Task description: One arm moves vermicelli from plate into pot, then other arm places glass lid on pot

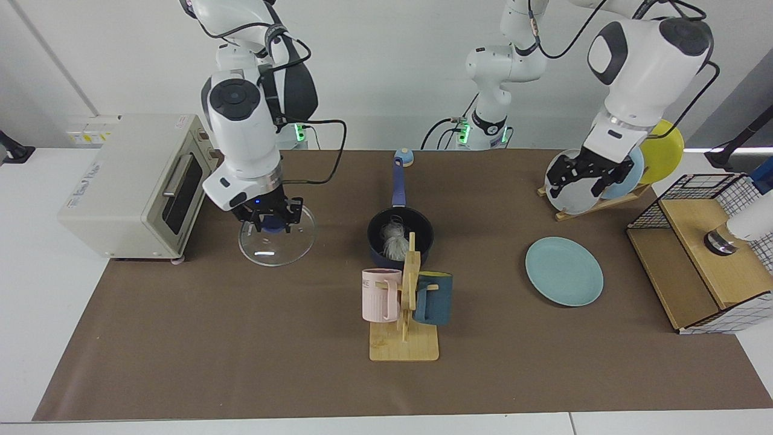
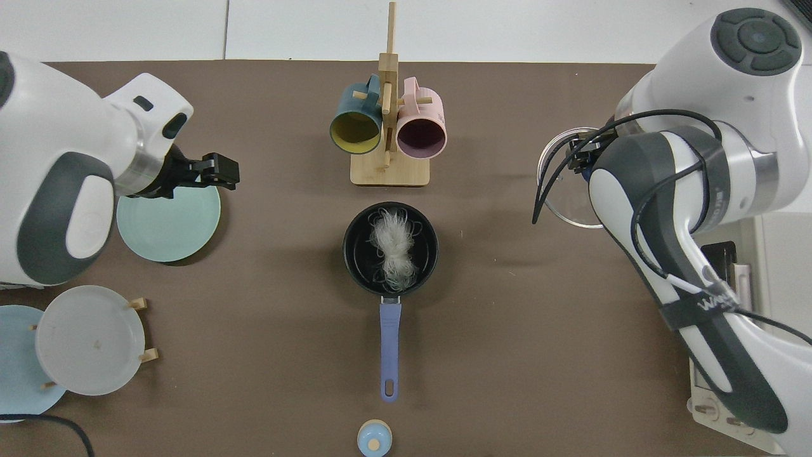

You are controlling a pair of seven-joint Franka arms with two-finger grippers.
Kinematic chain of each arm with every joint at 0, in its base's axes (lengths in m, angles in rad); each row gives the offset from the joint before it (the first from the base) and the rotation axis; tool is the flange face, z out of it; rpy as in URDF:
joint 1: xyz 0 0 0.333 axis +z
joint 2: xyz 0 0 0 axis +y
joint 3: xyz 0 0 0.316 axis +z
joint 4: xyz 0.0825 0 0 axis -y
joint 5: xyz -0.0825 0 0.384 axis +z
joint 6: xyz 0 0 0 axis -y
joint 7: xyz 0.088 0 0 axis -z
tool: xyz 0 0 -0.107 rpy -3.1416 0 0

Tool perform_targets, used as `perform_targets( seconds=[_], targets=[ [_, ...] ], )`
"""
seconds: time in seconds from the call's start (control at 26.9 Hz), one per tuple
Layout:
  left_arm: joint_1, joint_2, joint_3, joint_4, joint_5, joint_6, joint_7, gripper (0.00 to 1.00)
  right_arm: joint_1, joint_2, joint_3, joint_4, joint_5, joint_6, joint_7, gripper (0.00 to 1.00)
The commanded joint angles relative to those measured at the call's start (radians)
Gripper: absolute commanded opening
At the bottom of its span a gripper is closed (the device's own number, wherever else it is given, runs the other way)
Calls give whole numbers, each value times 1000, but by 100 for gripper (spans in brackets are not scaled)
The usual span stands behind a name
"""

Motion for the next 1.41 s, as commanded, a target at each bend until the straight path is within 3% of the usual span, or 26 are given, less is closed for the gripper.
perform_targets(
  seconds=[0.0, 0.3, 0.56, 0.71, 0.97, 1.38],
  targets=[
    [-5, -81, 19, -19, 12, -91, 48, 100, -24, -28, 103, -45, 7, 50, 140, 0],
    [-17, -112, 5, -54, 1, -100, 27, 100, -21, 24, 284, -31, -29, 96, 382, 0],
    [-17, -112, 7, -54, 3, -102, 29, 100, -22, 172, 448, 36, -252, 66, 569, 0],
    [-17, -112, 8, -54, 3, -100, 32, 100, -15, 275, 527, 108, -331, 56, 678, 0],
    [-18, -113, 10, -54, 3, -102, 29, 100, 1, 386, 591, 236, -413, -3, 705, 0],
    [-8, -113, 5, -54, 3, -103, 27, 100, 18, 415, 593, 227, -439, -23, 705, 0]
  ],
)
